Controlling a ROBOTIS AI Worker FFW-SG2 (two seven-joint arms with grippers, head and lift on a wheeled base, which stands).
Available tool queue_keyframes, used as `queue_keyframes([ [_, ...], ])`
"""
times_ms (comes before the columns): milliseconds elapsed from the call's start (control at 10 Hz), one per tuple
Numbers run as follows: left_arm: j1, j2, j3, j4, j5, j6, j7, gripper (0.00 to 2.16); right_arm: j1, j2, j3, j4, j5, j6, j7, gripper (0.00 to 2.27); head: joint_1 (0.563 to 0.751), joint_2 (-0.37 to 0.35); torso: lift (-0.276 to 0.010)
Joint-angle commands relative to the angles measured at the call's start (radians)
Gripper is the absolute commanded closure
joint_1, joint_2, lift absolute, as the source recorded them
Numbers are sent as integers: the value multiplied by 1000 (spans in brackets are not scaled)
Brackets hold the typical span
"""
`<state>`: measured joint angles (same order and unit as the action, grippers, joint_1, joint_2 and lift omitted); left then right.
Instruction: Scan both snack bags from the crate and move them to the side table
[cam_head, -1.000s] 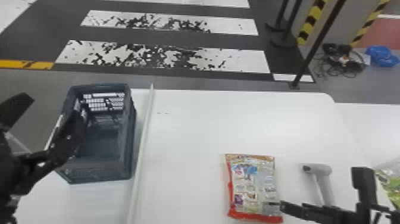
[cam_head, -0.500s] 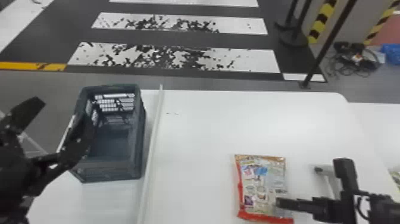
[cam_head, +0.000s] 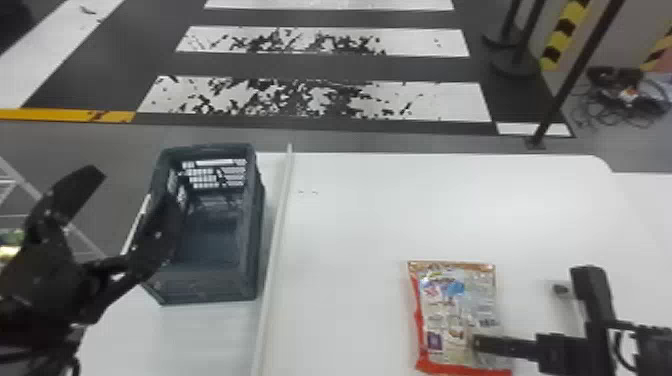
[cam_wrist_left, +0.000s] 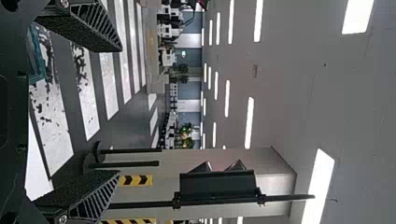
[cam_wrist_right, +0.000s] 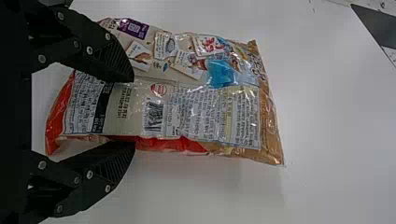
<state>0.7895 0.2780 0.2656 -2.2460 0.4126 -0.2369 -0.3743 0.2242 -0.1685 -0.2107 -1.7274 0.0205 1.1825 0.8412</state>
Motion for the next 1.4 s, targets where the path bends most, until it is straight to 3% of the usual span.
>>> queue_keyframes([
  [0, -3, 1, 1, 8, 0, 0, 0, 60, 0, 0, 4, 3, 6, -23, 1, 2246, 695, 43, -29],
  [200, -4, 0, 0, 17, 0, -6, 0, 60, 14, 1, -7, -20, -19, -17, -1, 2246, 695, 45, -29],
  [400, -6, -2, -2, 17, 0, -9, 0, 60, 70, 4, -52, -178, -74, 65, -4, 2246, 695, 50, -29],
  [700, -9, -7, -16, 17, 0, -12, 0, 60, 129, 29, -226, -383, -246, 136, -31, 2246, 695, 40, -29],
  [1000, -6, 3, -16, 11, -2, -9, 0, 60, 70, 87, -486, -340, -419, 23, -119, 2246, 695, -43, -29],
  [1300, 14, 10, -3, 8, 0, -9, 0, 60, -77, 83, -615, -103, -387, -158, -232, 2246, 695, -221, -29],
])
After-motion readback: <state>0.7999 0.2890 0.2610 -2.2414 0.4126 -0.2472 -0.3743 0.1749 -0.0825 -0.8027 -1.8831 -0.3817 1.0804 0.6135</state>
